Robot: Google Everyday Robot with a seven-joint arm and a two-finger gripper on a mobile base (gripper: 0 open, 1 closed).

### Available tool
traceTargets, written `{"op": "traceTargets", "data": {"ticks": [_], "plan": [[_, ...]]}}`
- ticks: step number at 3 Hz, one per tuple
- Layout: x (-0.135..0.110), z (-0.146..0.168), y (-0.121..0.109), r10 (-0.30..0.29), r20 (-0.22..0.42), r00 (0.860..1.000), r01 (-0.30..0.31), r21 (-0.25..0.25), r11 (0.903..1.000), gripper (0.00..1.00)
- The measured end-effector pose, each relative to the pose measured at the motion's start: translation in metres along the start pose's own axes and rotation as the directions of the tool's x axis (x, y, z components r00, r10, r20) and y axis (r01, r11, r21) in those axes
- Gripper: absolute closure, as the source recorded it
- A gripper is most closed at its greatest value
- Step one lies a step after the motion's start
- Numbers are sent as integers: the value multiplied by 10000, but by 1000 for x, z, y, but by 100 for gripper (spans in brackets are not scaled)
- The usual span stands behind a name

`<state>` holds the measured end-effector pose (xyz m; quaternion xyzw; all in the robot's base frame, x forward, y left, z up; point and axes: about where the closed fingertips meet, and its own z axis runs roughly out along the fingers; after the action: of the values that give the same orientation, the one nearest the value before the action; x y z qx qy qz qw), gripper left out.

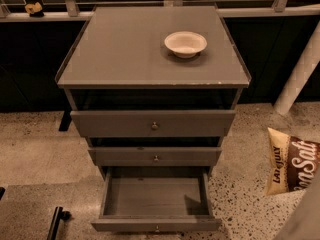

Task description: Pick brown chip bag from bottom drawer and place on counter

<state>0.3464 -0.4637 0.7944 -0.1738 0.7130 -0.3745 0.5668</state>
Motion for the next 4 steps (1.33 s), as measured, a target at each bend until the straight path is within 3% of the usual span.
{"op": "traceTargets", "data": {"ticks": [1, 2, 3, 4], "plan": [[2, 5, 13, 372, -149, 9992, -372, 14, 9993, 100], [-33, 30, 34, 373, 290, 9989, -370, -92, 9993, 100], [-73, 42, 34, 70, 552, 9984, -70, 8, 10000, 100], [-98, 34, 3, -47, 408, 9992, 18, 705, 9975, 100]]}}
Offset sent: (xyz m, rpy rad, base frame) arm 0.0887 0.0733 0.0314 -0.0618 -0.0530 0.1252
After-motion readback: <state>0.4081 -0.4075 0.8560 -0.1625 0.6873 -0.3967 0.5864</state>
